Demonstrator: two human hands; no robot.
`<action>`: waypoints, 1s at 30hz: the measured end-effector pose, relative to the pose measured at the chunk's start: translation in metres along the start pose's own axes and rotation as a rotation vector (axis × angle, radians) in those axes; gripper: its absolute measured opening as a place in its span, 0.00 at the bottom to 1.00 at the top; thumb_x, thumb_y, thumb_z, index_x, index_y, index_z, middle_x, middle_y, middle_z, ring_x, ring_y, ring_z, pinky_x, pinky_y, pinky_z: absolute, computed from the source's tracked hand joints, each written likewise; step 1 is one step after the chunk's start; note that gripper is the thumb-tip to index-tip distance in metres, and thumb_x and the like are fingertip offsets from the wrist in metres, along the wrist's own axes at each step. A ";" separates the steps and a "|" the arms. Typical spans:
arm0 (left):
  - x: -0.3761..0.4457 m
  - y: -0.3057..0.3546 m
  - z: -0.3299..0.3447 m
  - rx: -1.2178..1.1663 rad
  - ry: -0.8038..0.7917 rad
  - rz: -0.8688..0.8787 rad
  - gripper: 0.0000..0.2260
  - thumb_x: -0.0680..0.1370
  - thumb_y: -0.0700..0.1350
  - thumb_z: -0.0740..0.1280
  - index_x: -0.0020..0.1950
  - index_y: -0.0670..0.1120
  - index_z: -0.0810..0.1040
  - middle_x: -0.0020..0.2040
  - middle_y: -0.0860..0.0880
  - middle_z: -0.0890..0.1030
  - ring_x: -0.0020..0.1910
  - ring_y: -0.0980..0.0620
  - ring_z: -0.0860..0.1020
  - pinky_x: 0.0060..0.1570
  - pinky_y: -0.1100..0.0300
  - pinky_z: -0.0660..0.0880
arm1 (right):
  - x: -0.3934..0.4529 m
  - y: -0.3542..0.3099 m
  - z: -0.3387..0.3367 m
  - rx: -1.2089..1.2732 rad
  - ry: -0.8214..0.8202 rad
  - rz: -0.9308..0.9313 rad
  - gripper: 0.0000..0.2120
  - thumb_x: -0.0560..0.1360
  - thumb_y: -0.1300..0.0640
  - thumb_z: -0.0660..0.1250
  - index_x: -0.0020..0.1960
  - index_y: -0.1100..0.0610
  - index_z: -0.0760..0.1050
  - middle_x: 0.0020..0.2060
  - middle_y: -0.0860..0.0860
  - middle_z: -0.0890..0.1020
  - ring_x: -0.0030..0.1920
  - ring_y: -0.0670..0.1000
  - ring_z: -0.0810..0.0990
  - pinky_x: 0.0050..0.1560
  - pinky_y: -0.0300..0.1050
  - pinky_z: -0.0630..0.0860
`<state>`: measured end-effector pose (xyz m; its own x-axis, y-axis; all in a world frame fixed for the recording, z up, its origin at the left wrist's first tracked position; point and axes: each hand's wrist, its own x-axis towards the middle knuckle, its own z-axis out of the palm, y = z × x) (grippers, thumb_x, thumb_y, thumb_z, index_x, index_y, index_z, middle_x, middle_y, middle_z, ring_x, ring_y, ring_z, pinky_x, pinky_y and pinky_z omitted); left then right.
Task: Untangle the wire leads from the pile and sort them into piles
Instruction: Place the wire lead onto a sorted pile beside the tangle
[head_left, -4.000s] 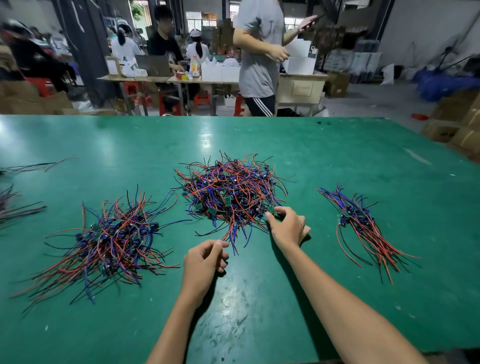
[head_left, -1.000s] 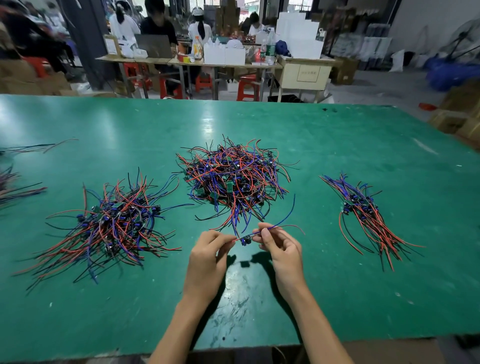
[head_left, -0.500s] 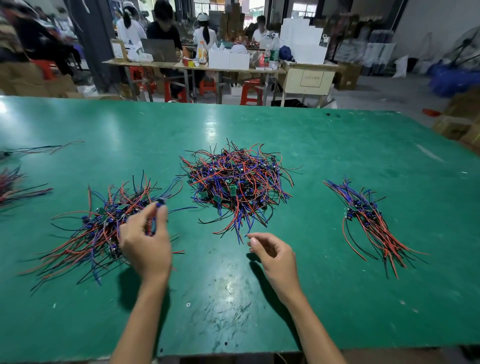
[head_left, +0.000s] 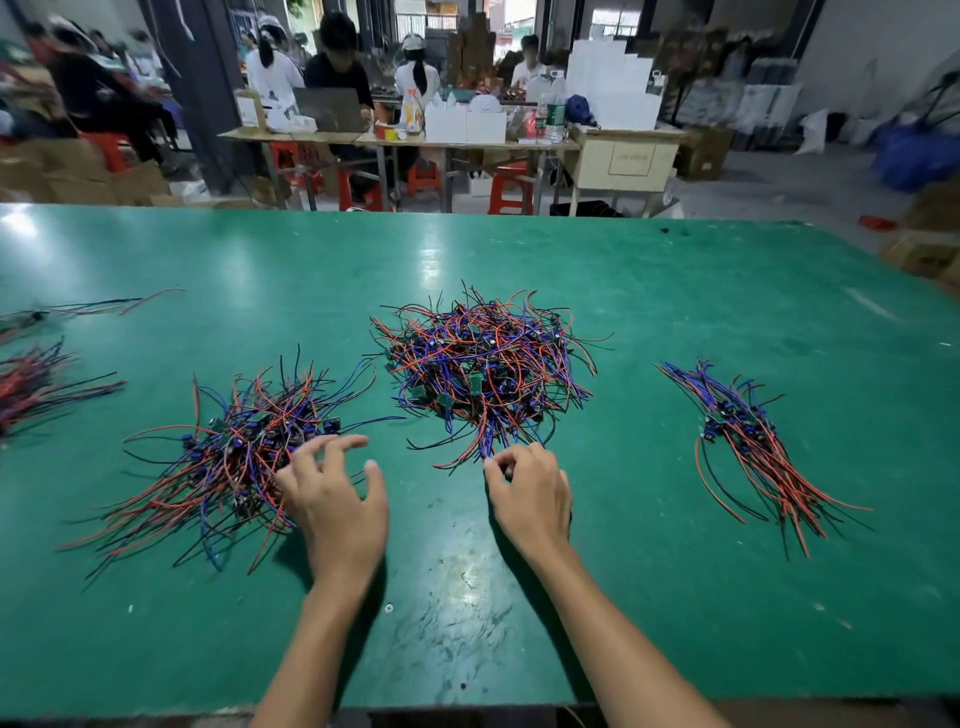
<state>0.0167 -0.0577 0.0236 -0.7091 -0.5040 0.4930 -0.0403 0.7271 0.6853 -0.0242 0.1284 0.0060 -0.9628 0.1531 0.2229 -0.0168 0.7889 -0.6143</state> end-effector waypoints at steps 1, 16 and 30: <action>-0.004 0.007 0.006 -0.064 -0.071 0.027 0.09 0.78 0.41 0.70 0.57 0.49 0.80 0.56 0.48 0.76 0.57 0.47 0.67 0.58 0.52 0.66 | -0.001 0.001 -0.002 0.048 0.004 0.009 0.08 0.81 0.46 0.64 0.46 0.47 0.77 0.44 0.43 0.76 0.50 0.48 0.74 0.54 0.47 0.68; -0.033 0.047 0.050 -0.475 -0.406 -0.360 0.07 0.76 0.50 0.74 0.39 0.58 0.82 0.58 0.50 0.80 0.60 0.50 0.78 0.63 0.49 0.72 | -0.048 0.010 -0.023 0.206 0.030 -0.460 0.07 0.75 0.48 0.69 0.41 0.49 0.75 0.39 0.42 0.76 0.43 0.45 0.74 0.47 0.43 0.71; -0.046 0.039 0.033 -0.716 -0.641 -0.103 0.08 0.77 0.41 0.74 0.50 0.53 0.88 0.37 0.53 0.85 0.30 0.56 0.74 0.35 0.61 0.71 | -0.019 0.006 -0.021 0.682 -0.303 0.096 0.21 0.71 0.28 0.61 0.52 0.38 0.83 0.44 0.42 0.87 0.51 0.40 0.83 0.70 0.49 0.65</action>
<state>0.0251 0.0092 0.0101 -0.9842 -0.0450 0.1714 0.1643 0.1297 0.9778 -0.0002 0.1423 0.0140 -0.9989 -0.0457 -0.0130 0.0026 0.2215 -0.9752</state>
